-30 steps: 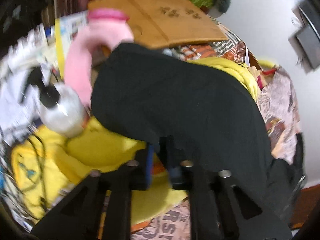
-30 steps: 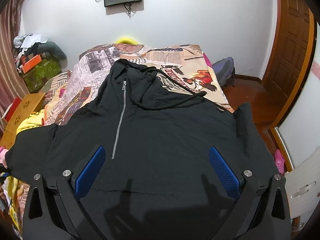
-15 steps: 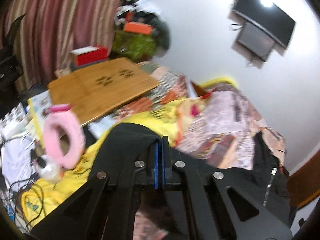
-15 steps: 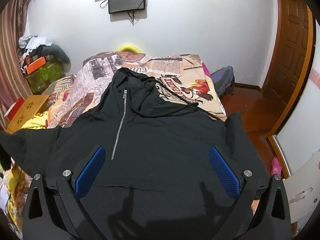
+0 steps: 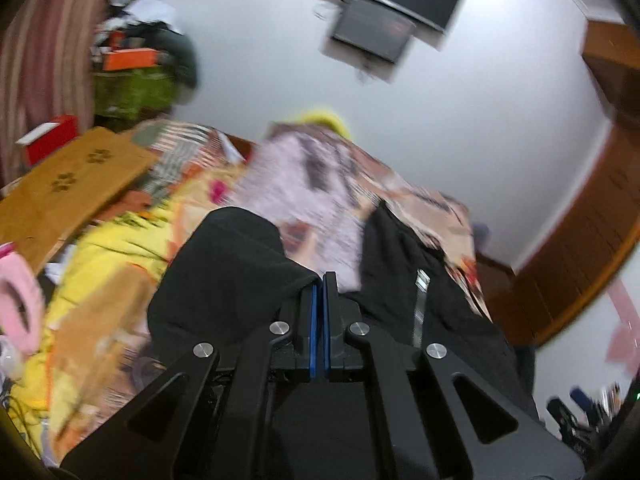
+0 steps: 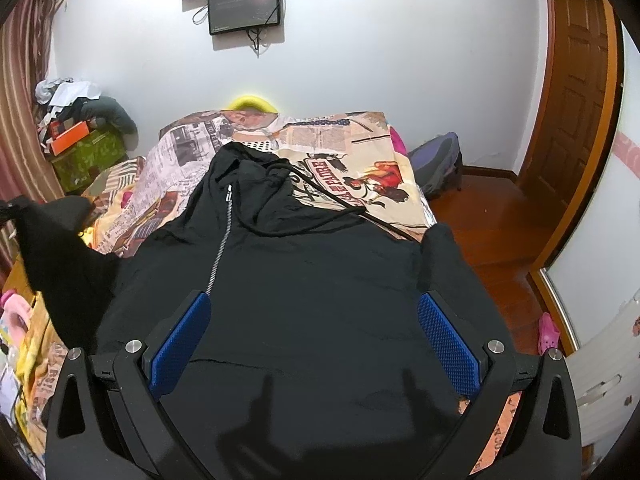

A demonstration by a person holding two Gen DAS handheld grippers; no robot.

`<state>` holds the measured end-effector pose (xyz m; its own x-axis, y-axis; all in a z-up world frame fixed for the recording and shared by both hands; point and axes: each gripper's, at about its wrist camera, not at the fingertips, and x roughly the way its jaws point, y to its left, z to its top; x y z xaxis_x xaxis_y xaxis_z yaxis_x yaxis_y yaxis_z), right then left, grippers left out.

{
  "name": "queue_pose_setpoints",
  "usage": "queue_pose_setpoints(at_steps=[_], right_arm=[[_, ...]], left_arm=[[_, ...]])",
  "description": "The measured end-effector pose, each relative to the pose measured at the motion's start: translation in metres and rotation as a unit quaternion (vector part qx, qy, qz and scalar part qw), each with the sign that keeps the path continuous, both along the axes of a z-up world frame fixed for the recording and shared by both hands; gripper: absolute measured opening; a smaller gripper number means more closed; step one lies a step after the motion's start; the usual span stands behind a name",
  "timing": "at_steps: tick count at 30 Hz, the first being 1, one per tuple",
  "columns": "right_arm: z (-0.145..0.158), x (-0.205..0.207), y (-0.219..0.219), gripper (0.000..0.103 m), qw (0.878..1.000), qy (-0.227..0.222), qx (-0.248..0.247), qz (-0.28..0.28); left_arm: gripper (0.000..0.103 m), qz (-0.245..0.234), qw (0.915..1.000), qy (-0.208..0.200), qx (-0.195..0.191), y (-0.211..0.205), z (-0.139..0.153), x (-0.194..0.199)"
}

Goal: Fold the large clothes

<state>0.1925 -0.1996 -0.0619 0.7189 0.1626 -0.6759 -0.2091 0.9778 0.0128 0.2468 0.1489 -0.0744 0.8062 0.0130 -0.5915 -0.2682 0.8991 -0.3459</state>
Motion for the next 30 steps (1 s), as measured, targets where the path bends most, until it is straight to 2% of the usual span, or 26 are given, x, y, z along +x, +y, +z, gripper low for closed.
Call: queue_pose_setpoints(at_steps=[5, 9, 12, 17, 19, 22, 24, 26, 30], right_arm=[[-0.003, -0.004, -0.005, 0.103, 1.000, 0.006, -0.004, 0.003], [-0.006, -0.007, -0.008, 0.103, 1.000, 0.008, -0.016, 0.009], [-0.010, -0.007, -0.008, 0.103, 1.000, 0.013, -0.022, 0.013], [-0.014, -0.008, -0.010, 0.103, 0.999, 0.026, -0.019, 0.015], [-0.015, -0.009, -0.010, 0.103, 0.999, 0.028, -0.017, 0.016], [-0.012, -0.010, -0.009, 0.103, 0.999, 0.027, -0.017, 0.020], [-0.009, -0.011, -0.006, 0.103, 0.999, 0.022, -0.021, 0.026], [-0.006, -0.012, -0.001, 0.103, 0.999, 0.017, -0.026, 0.034], [-0.002, -0.011, 0.014, 0.103, 0.998, 0.009, -0.031, 0.058]], left_arm=[[0.000, -0.086, 0.9953, 0.044, 0.004, -0.068, -0.030, 0.018], [0.001, -0.149, 0.9846, 0.091, 0.019, -0.120, -0.062, 0.019], [0.001, -0.188, 0.9741, 0.116, 0.048, -0.155, -0.083, 0.013], [0.004, -0.216, 0.9612, 0.139, 0.102, -0.188, -0.102, 0.002], [0.008, -0.222, 0.9573, 0.151, 0.108, -0.192, -0.105, 0.000], [0.022, -0.226, 0.9557, 0.160, 0.099, -0.189, -0.105, -0.008], [0.041, -0.225, 0.9568, 0.159, 0.092, -0.182, -0.102, -0.011], [0.047, -0.221, 0.9600, 0.150, 0.084, -0.172, -0.093, -0.019], [0.051, -0.207, 0.9652, 0.138, 0.082, -0.149, -0.077, -0.033]])
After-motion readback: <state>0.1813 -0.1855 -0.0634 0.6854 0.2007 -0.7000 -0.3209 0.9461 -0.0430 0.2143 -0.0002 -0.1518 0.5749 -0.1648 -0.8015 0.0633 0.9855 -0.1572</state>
